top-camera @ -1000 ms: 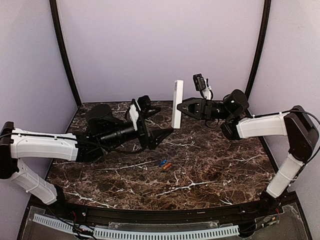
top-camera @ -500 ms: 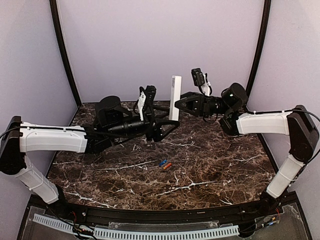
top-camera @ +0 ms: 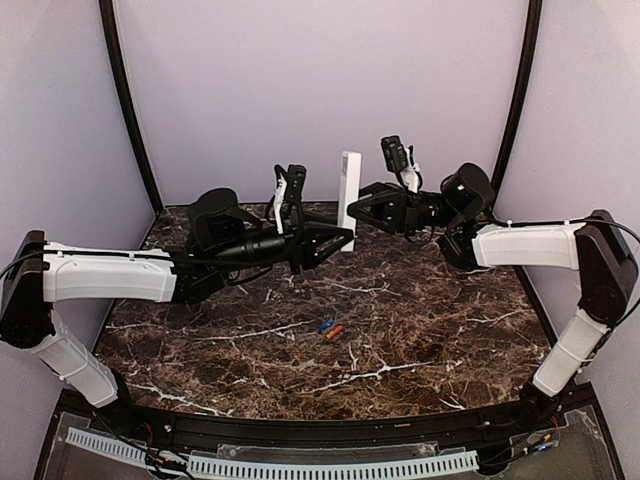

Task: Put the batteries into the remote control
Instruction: Pass from the right arm to the left, then pass from the left arm to the right

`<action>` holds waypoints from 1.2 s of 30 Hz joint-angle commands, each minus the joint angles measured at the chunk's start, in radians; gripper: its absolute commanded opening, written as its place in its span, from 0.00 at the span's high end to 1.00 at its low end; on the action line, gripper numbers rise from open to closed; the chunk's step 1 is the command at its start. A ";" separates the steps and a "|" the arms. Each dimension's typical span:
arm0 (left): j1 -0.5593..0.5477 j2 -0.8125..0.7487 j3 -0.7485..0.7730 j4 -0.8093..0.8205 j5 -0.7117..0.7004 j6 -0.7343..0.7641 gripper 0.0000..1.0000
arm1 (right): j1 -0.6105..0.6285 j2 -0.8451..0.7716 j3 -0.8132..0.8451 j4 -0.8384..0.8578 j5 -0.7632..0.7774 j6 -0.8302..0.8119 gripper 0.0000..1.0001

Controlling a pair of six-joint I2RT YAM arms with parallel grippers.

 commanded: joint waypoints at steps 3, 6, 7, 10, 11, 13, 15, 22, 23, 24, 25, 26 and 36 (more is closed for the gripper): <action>0.020 -0.018 -0.008 0.021 0.008 0.017 0.83 | 0.004 -0.062 0.047 -0.167 -0.004 -0.092 0.66; 0.022 -0.037 -0.021 -0.027 -0.022 0.048 0.94 | 0.002 -0.101 0.067 -0.363 0.042 -0.194 0.60; 0.025 -0.041 -0.029 -0.034 -0.024 0.061 0.96 | 0.000 -0.110 0.083 -0.418 0.051 -0.229 0.56; 0.028 -0.076 -0.032 -0.134 -0.073 0.146 0.99 | -0.018 -0.142 0.099 -0.578 0.079 -0.291 0.31; 0.029 -0.096 -0.034 -0.188 -0.112 0.169 1.00 | -0.027 -0.165 0.094 -0.619 0.089 -0.311 0.15; 0.028 -0.117 -0.031 -0.272 -0.184 0.239 1.00 | -0.033 -0.193 0.112 -0.784 0.154 -0.389 0.02; 0.028 -0.126 -0.022 -0.357 -0.241 0.309 1.00 | -0.034 -0.205 0.143 -0.943 0.231 -0.454 0.01; 0.014 -0.103 0.020 -0.536 -0.404 0.471 1.00 | -0.032 -0.164 0.269 -1.316 0.431 -0.528 0.08; 0.012 -0.100 0.022 -0.545 -0.424 0.478 1.00 | -0.032 -0.153 0.281 -1.344 0.441 -0.528 0.08; 0.006 -0.093 0.029 -0.550 -0.442 0.488 1.00 | -0.032 -0.142 0.294 -1.368 0.455 -0.527 0.09; 0.004 -0.089 0.032 -0.559 -0.448 0.496 1.00 | -0.031 -0.131 0.306 -1.394 0.470 -0.523 0.11; -0.002 -0.082 0.040 -0.568 -0.457 0.504 1.00 | -0.031 -0.117 0.316 -1.413 0.470 -0.522 0.12; -0.064 0.023 0.143 -0.671 -0.628 0.614 1.00 | -0.002 -0.021 0.372 -1.519 0.443 -0.546 0.27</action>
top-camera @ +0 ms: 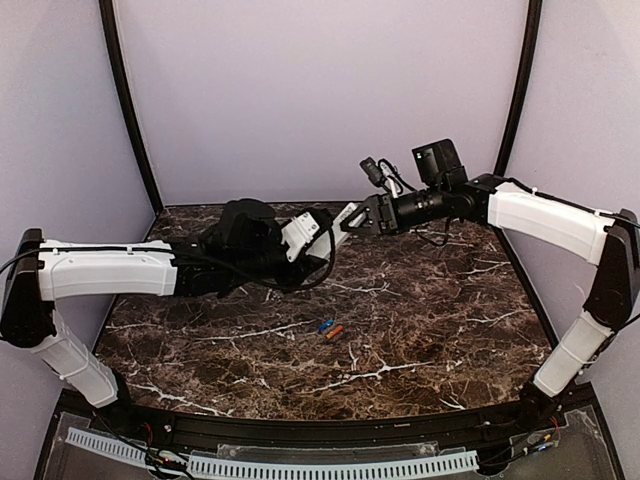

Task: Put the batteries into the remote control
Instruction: Pass from the left arm to the right

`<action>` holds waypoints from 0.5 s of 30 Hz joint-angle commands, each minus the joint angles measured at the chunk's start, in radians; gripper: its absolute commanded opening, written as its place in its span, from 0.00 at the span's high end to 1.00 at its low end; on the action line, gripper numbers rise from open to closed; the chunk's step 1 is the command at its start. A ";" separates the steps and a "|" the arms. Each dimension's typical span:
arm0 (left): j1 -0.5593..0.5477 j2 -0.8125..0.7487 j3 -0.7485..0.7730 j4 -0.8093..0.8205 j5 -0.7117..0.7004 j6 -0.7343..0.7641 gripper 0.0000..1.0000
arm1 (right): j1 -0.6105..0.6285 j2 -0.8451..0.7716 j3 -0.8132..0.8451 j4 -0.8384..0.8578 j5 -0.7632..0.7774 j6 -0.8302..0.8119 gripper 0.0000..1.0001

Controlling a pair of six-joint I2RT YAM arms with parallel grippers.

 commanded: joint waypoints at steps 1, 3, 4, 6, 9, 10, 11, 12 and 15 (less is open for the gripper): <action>-0.032 0.027 0.059 -0.057 -0.101 0.076 1.00 | 0.016 0.028 0.034 -0.075 0.009 -0.025 0.31; -0.039 0.033 0.064 -0.059 -0.097 0.089 1.00 | 0.016 0.033 0.034 -0.076 -0.011 -0.030 0.44; -0.040 0.034 0.062 -0.056 -0.095 0.093 1.00 | 0.015 0.037 0.037 -0.076 -0.029 -0.032 0.50; -0.043 0.033 0.058 -0.053 -0.090 0.106 1.00 | 0.015 0.042 0.037 -0.070 -0.061 -0.033 0.58; -0.045 0.036 0.059 -0.061 -0.086 0.135 1.00 | 0.015 0.044 0.025 -0.044 -0.111 -0.021 0.64; -0.047 0.036 0.058 -0.064 -0.086 0.140 1.00 | 0.014 0.045 0.022 -0.039 -0.121 -0.019 0.67; -0.046 0.033 0.056 -0.065 -0.080 0.151 1.00 | 0.014 0.046 0.020 -0.037 -0.127 -0.017 0.70; -0.046 0.032 0.055 -0.066 -0.081 0.157 1.00 | 0.014 0.047 0.017 -0.036 -0.127 -0.015 0.75; -0.047 0.029 0.051 -0.066 -0.101 0.172 1.00 | 0.012 0.046 0.009 -0.034 -0.139 -0.013 0.86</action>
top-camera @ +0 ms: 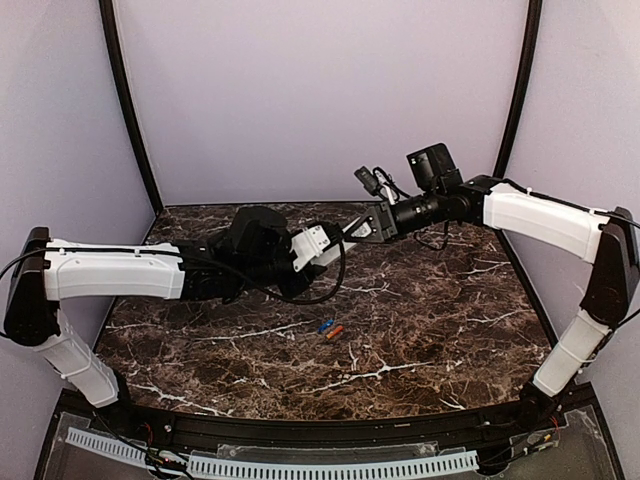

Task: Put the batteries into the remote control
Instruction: Pass from the left arm to the right, then remove the battery cover from the remote control.

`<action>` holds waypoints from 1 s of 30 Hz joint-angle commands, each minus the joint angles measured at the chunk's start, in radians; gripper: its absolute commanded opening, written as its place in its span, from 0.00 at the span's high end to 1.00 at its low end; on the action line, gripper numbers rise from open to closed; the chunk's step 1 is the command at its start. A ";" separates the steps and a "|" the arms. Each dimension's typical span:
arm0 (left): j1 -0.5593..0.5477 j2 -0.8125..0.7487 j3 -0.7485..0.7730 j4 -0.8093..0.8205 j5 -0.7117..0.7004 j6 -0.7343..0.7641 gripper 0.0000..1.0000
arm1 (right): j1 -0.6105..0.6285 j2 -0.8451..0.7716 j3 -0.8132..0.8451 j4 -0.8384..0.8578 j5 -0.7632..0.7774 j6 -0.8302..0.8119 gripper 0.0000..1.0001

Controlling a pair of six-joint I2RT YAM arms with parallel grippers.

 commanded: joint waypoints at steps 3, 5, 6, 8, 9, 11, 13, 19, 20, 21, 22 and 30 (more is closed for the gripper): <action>-0.004 -0.017 0.012 -0.003 -0.061 0.038 0.96 | -0.008 0.016 -0.020 0.068 -0.086 0.018 0.98; -0.005 -0.017 0.014 -0.008 -0.079 0.031 0.78 | -0.020 0.016 -0.049 0.121 -0.114 0.049 1.00; -0.005 -0.021 0.013 -0.008 -0.092 0.023 0.57 | -0.026 0.012 -0.069 0.156 -0.124 0.065 1.00; -0.003 -0.037 0.010 -0.007 -0.101 -0.004 0.37 | -0.040 0.003 -0.113 0.233 -0.130 0.096 1.00; 0.001 -0.046 0.001 -0.004 -0.099 -0.031 0.33 | -0.049 -0.003 -0.140 0.279 -0.138 0.112 1.00; 0.027 -0.092 -0.030 0.005 -0.052 -0.099 0.23 | -0.066 -0.018 -0.190 0.390 -0.146 0.151 1.00; 0.078 -0.160 -0.087 0.046 0.057 -0.196 0.20 | -0.077 -0.033 -0.244 0.511 -0.143 0.190 1.00; 0.260 -0.278 -0.255 0.279 0.378 -0.580 0.21 | -0.083 -0.017 -0.389 0.886 -0.129 0.367 1.00; 0.268 -0.271 -0.260 0.305 0.395 -0.614 0.23 | -0.083 -0.007 -0.408 0.946 -0.128 0.400 1.00; 0.282 -0.257 -0.269 0.316 0.432 -0.672 0.23 | -0.083 0.003 -0.425 0.999 -0.124 0.427 1.00; 0.289 -0.251 -0.271 0.336 0.452 -0.696 0.24 | -0.082 0.010 -0.439 1.043 -0.112 0.451 1.00; 0.339 -0.155 -0.265 0.441 0.631 -0.907 0.22 | -0.066 0.037 -0.482 1.200 -0.076 0.518 1.00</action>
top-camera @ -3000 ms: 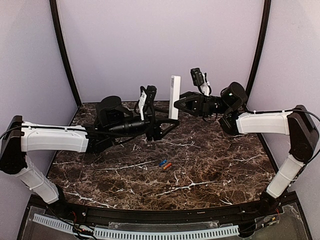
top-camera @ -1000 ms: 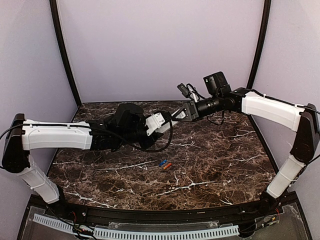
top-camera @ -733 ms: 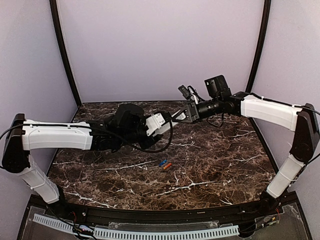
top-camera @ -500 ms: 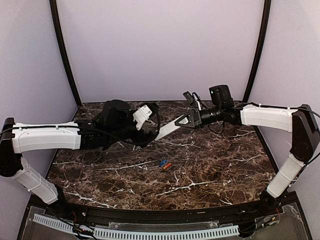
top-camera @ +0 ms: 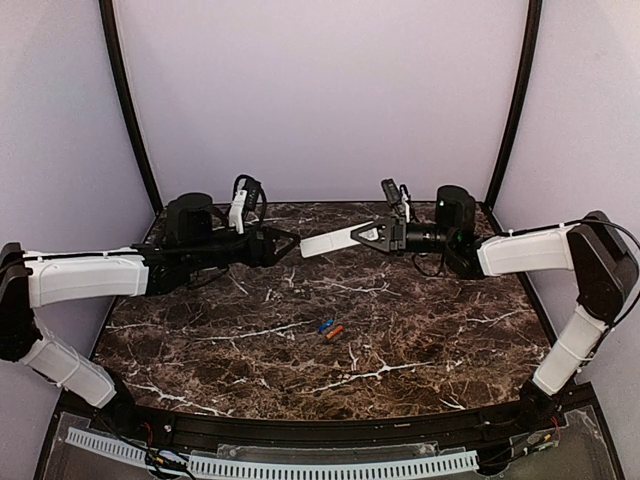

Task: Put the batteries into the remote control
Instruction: Remove the battery cover from the remote control.

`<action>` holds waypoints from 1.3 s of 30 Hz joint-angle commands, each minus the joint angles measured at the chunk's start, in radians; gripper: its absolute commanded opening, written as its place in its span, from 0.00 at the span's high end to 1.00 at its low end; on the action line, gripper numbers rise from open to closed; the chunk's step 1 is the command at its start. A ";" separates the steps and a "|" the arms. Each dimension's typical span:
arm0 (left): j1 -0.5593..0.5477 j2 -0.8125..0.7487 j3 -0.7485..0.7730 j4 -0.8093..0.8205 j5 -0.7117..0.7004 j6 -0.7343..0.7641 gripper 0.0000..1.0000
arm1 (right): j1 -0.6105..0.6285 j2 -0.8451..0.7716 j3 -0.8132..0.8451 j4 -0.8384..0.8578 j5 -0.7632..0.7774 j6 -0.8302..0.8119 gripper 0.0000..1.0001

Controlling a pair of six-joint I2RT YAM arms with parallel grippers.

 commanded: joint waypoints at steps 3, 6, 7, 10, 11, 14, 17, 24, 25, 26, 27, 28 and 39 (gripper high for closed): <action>0.023 0.069 0.015 0.118 0.207 -0.173 0.22 | 0.026 0.022 -0.011 0.176 0.023 0.058 1.00; 0.023 0.102 0.041 0.129 0.233 -0.193 0.26 | 0.035 0.037 -0.009 0.210 0.018 0.080 1.00; 0.023 0.118 0.046 0.133 0.237 -0.198 0.29 | 0.038 0.041 -0.006 0.217 0.016 0.084 1.00; 0.023 0.146 0.061 0.149 0.244 -0.209 0.36 | 0.043 0.051 0.002 0.209 0.018 0.072 1.00; 0.023 0.149 0.066 0.129 0.237 -0.203 0.38 | 0.044 0.055 0.003 0.215 0.016 0.075 1.00; 0.023 0.164 0.095 0.105 0.217 -0.196 0.44 | 0.050 0.061 0.006 0.219 0.022 0.076 1.00; 0.023 0.185 0.111 0.119 0.226 -0.212 0.52 | 0.052 0.067 0.012 0.222 0.020 0.078 1.00; 0.024 0.206 0.121 0.096 0.222 -0.211 0.67 | 0.046 0.044 0.014 0.204 0.017 0.069 1.00; 0.024 0.204 0.118 0.100 0.227 -0.211 0.65 | 0.041 0.041 0.013 0.208 0.016 0.073 1.00; 0.024 0.204 0.112 0.112 0.231 -0.213 0.63 | 0.039 0.040 0.011 0.210 0.017 0.076 1.00; 0.024 0.204 0.110 0.119 0.245 -0.221 0.54 | 0.037 0.037 0.014 0.205 0.019 0.074 1.00; 0.024 0.204 0.107 0.134 0.251 -0.224 0.50 | 0.037 0.038 0.017 0.196 0.019 0.069 1.00; 0.025 0.203 0.103 0.089 0.242 -0.208 0.57 | 0.030 0.040 0.012 0.218 0.030 0.085 1.00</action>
